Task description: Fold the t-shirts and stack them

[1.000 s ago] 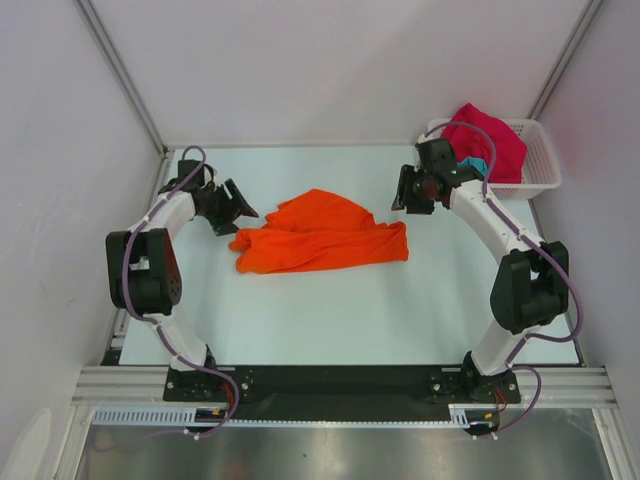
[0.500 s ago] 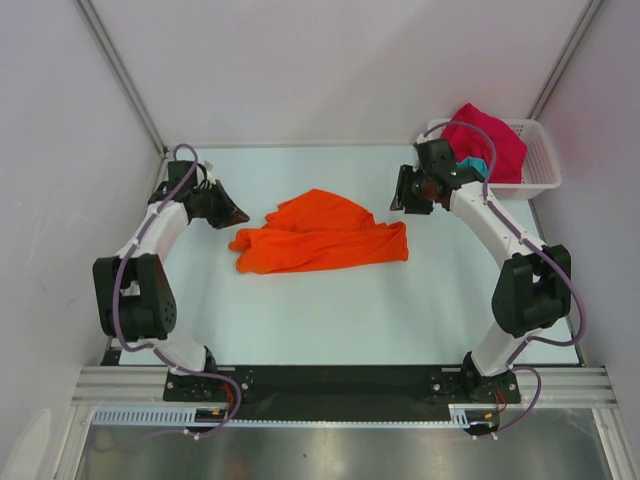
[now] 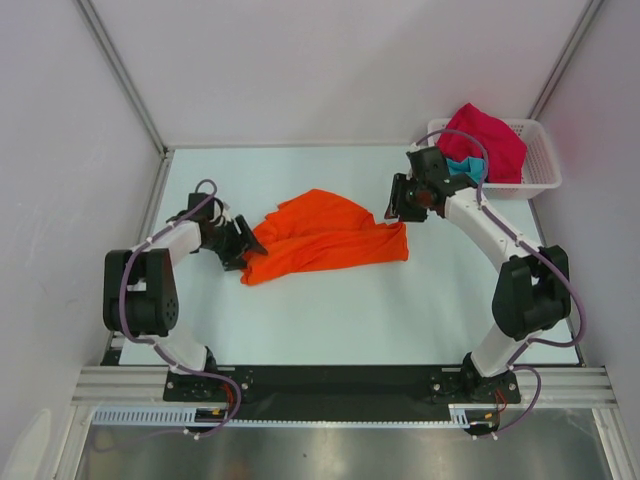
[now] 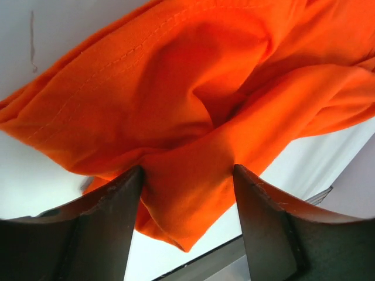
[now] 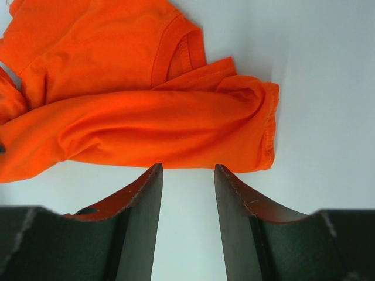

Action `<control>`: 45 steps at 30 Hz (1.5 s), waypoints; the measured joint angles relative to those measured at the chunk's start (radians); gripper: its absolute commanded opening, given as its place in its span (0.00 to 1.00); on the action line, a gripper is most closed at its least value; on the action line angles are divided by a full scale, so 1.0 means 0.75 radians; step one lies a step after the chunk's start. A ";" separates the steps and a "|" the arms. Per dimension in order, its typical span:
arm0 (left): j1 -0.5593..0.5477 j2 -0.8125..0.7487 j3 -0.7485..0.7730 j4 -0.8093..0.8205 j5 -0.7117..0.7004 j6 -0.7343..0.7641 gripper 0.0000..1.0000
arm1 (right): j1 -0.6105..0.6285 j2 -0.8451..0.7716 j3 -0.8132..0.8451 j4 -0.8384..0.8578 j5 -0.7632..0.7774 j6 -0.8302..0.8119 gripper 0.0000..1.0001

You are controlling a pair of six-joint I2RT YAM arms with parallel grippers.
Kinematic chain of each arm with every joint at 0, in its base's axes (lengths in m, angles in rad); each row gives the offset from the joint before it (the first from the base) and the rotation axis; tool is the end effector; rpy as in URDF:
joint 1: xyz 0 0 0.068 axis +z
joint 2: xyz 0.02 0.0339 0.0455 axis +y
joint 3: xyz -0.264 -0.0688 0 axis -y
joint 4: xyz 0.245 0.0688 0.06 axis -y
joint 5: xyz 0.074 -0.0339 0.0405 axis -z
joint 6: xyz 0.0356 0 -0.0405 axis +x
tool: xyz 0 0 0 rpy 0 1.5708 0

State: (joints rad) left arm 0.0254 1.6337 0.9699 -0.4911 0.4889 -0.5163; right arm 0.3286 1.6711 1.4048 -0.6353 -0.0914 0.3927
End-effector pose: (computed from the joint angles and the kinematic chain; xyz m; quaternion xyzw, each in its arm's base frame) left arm 0.3095 -0.0089 0.1768 -0.2059 0.9281 -0.2784 0.1368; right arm 0.3458 0.1213 0.2837 0.0152 0.9436 0.1561 0.2917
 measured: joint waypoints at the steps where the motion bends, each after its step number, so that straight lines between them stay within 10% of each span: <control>1: -0.007 0.012 -0.014 -0.006 -0.005 -0.003 0.35 | 0.006 -0.003 -0.006 0.001 0.000 -0.001 0.46; 2: -0.011 0.019 -0.017 -0.007 -0.009 -0.007 0.01 | 0.010 -0.007 -0.011 0.002 -0.001 -0.001 0.46; 17: -0.077 -0.402 -0.008 -0.104 -0.067 -0.004 0.00 | -0.005 -0.039 -0.023 0.011 0.003 -0.001 0.44; 24: -0.081 -0.781 -0.093 -0.162 -0.039 0.028 0.16 | 0.002 -0.036 -0.023 0.032 -0.007 0.000 0.45; 29: -0.083 -0.820 -0.306 -0.199 -0.006 0.024 0.57 | 0.021 -0.015 -0.026 0.046 -0.007 0.007 0.46; 45: -0.092 -0.832 -0.368 -0.210 0.105 0.016 0.66 | 0.056 0.314 0.165 0.047 -0.001 0.042 0.47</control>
State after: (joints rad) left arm -0.0433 1.0096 0.6941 -0.6483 0.5674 -0.5045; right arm 0.3706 1.9068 1.5284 -0.5999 -0.0917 0.4244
